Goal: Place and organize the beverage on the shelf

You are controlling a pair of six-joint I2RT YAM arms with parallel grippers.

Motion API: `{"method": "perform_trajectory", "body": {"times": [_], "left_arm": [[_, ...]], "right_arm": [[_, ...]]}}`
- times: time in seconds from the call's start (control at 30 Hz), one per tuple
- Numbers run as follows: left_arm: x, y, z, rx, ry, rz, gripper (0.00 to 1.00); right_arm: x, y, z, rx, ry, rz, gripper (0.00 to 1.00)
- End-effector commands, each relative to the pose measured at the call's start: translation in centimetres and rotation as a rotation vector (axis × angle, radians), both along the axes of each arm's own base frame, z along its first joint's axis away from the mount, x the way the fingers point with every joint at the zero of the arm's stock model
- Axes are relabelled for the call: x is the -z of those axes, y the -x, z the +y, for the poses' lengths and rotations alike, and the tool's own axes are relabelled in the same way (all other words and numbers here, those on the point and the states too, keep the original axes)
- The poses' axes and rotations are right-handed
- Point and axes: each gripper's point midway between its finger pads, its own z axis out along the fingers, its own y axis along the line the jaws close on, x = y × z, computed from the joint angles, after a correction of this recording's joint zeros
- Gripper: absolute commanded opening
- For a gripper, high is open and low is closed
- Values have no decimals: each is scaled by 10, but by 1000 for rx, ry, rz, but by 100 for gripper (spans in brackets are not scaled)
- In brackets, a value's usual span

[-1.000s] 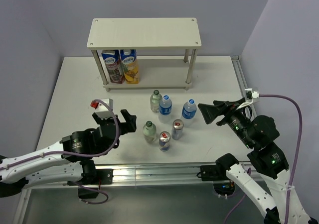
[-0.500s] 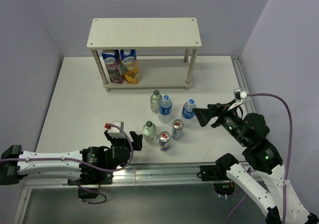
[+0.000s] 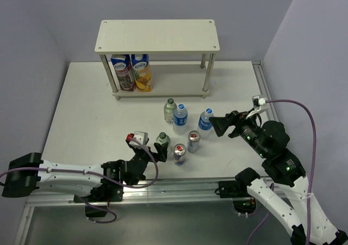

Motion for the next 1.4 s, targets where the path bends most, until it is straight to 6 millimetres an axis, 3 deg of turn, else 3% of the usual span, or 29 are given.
{"method": "perform_trajectory", "body": {"times": [0.0,0.13,0.4,0.5,0.6,0.63,0.67,0.7,0.9,1.13,1.3,1.37], "left_arm": [[-34,-4,-17,14,50,-77,99],[-30,-12,-34,28,25,-83,99],[-20,-49,-39,-37,-14,-96,95],[-17,-61,-40,-64,-29,-98,79],[-14,-71,-41,-80,-31,-90,51],[-11,-73,-42,-81,-43,-85,23],[-14,-76,-42,-97,-40,-85,7],[-10,-77,-42,-103,-56,-73,0],[-28,-77,-33,-133,-75,-67,0],[-73,-77,-12,-171,-119,-116,0],[-99,-86,3,-216,-195,-145,0],[-117,-98,14,-242,-192,-158,0]], "right_arm": [[-2,-4,2,2,3,-16,97],[-4,-5,2,6,1,-15,97],[-3,-2,3,-8,-4,-17,97],[-1,-2,3,-6,-1,-12,97],[-2,-3,3,-8,-4,-17,97],[-2,-3,3,-6,-5,-15,97],[-1,-3,3,-6,-4,-14,97],[-1,-3,3,-6,-4,-14,97],[1,-4,3,2,-2,-6,97],[1,-4,1,13,-7,-12,97],[0,-4,0,15,-11,-11,97],[0,-4,1,12,-16,-12,96]]}}
